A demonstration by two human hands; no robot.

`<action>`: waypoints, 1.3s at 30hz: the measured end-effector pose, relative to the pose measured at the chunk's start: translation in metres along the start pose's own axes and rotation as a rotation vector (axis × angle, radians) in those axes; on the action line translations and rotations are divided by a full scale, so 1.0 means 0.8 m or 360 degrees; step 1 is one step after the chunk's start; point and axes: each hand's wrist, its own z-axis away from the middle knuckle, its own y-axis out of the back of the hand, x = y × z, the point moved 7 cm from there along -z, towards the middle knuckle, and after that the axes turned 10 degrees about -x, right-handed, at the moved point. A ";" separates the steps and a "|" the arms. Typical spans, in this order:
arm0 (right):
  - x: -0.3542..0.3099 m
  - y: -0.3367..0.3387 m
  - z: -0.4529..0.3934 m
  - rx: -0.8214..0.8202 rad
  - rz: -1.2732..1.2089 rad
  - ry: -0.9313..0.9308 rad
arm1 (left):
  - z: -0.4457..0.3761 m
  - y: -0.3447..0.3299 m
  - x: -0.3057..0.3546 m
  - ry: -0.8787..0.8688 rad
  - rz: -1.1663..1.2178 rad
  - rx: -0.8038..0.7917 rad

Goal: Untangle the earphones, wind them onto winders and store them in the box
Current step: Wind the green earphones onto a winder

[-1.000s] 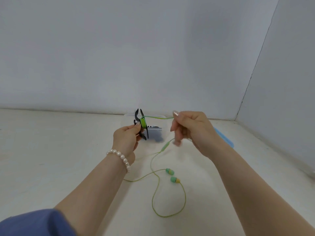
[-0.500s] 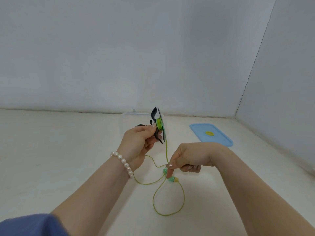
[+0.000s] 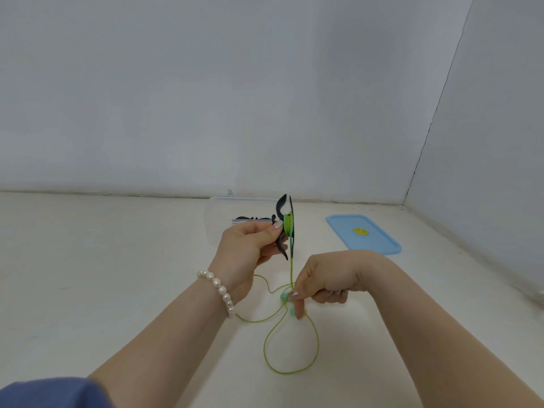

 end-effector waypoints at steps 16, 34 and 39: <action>0.023 0.084 0.043 0.1378 -0.0559 0.0185 | -0.017 0.011 -0.021 0.0161 -0.0807 -0.0097; -0.008 0.069 0.042 0.1246 -0.0625 0.0326 | -0.022 0.029 -0.021 0.0138 -0.1052 0.0101; -0.044 0.031 0.021 0.0636 -0.0495 0.0551 | -0.016 0.042 -0.018 0.0083 -0.0481 0.0310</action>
